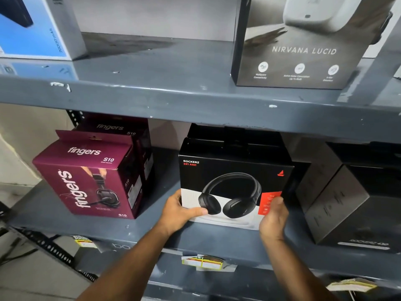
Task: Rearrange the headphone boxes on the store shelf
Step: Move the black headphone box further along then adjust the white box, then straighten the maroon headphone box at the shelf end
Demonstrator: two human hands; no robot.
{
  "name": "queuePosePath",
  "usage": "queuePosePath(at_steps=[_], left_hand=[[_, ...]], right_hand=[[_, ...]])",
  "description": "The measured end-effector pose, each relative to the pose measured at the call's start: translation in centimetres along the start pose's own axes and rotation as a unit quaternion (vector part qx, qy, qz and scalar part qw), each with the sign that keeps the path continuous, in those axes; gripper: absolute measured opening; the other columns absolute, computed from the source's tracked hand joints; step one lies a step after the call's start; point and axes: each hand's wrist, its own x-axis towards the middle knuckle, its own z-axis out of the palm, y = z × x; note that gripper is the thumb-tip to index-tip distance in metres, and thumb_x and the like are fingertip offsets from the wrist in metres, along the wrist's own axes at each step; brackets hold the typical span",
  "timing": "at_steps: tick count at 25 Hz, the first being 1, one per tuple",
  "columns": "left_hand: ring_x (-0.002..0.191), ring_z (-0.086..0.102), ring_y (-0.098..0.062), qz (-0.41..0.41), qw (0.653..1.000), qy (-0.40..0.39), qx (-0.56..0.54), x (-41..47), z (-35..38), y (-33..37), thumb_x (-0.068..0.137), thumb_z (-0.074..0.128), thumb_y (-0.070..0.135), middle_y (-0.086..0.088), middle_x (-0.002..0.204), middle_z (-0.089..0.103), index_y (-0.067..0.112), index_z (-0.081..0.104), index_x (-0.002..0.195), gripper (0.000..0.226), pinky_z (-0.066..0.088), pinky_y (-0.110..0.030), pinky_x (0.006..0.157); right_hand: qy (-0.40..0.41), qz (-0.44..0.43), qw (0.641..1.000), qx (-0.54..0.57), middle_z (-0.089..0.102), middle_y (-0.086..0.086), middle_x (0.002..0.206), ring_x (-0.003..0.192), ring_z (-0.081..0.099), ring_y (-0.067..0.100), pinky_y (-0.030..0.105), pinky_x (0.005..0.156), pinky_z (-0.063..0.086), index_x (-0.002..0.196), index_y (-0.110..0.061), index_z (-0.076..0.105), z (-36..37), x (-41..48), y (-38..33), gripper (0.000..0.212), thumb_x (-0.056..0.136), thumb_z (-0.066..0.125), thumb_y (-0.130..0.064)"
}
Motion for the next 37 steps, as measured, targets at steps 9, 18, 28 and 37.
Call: queuePosePath(at_steps=[9,18,28,37], left_hand=[[0.103,0.067,-0.017,0.015,0.999,-0.016,0.048,-0.2,0.3,0.3,0.046,0.090,0.037,0.005,0.104,0.071,0.016,0.058,0.117,0.080,0.050,-0.016,0.075],[0.128,0.048,-0.035,0.238,0.937,0.254,-0.032,-13.5,-10.3,-2.4,0.056,0.080,0.061,-0.011,0.137,0.050,0.018,0.040,0.128,0.093,0.038,-0.046,0.109],[0.111,0.065,-0.016,0.023,0.996,0.083,-0.024,-3.9,-27.7,-1.3,0.014,0.093,0.055,0.000,0.119,0.069,0.027,0.051,0.124,0.121,0.057,-0.030,0.084],[0.086,0.072,-0.009,-0.032,0.999,-0.007,0.011,-1.3,-28.3,-0.8,0.029,0.097,0.024,0.008,0.086,0.079,0.022,0.068,0.097,0.074,0.057,-0.039,0.090]], right_hand=[[0.012,-0.014,0.999,-0.037,0.054,-0.005,0.067,0.055,0.051,-0.007,0.030,0.064,0.040,0.088,-0.004,0.059,-0.1,-0.2,-0.3,0.082,0.072,0.034,-0.080],[-0.201,-0.289,0.926,-0.133,0.056,-0.018,0.097,0.095,0.056,-0.003,0.014,0.083,0.042,0.090,-0.019,0.064,0.1,-11.4,-3.4,0.028,0.079,0.061,-0.044],[-0.524,-0.030,0.820,-0.228,0.006,-0.035,0.139,0.132,0.013,-0.008,0.007,0.105,0.017,0.149,-0.028,-0.006,21.0,-11.9,-5.4,0.130,0.058,0.086,-0.043],[-0.499,-0.011,0.830,-0.250,0.057,-0.021,0.122,0.113,0.055,0.000,0.030,0.104,0.043,0.137,-0.036,0.036,23.0,-12.2,-3.3,0.094,0.059,0.087,-0.031]])
